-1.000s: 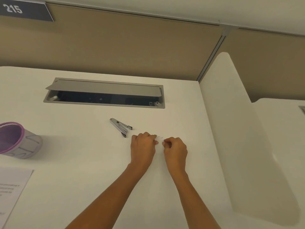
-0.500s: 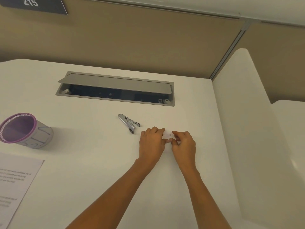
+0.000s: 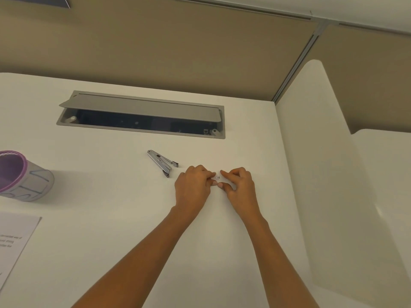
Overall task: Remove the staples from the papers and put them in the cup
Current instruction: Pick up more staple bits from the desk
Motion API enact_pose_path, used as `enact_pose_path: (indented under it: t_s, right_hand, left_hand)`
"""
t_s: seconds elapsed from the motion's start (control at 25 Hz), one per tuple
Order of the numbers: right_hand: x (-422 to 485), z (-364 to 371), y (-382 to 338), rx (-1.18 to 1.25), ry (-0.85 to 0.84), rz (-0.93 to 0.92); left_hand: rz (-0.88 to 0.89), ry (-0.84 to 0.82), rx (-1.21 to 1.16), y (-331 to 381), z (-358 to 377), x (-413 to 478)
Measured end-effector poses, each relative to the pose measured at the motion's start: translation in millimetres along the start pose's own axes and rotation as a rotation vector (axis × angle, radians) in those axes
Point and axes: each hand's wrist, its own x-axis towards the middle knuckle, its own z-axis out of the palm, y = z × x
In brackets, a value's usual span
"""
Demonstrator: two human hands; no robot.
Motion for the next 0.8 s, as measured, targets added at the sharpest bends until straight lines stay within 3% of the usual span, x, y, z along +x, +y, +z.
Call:
enact_pose_path:
  t_s: [0.36, 0.56, 0.68, 0.8]
  right_hand:
    - [-14, -7, 10, 0.121, 0.063, -0.017]
    - [-59, 10, 16, -0.31, 0.189, -0.123]
    - [-69, 24, 4, -0.55, 0.186, -0.065]
    - [-65, 31, -4, -0.633, 0.179, -0.014]
  left_hand:
    - [0.067, 0.061, -0.077, -14, -4, -10]
    - [0.306, 0.258, 0.138, -35, 11, -32]
    - [0.343, 0.246, 0.244, -32, 15, -39]
    - [0.352, 0.229, 0.298, -28, 17, -41]
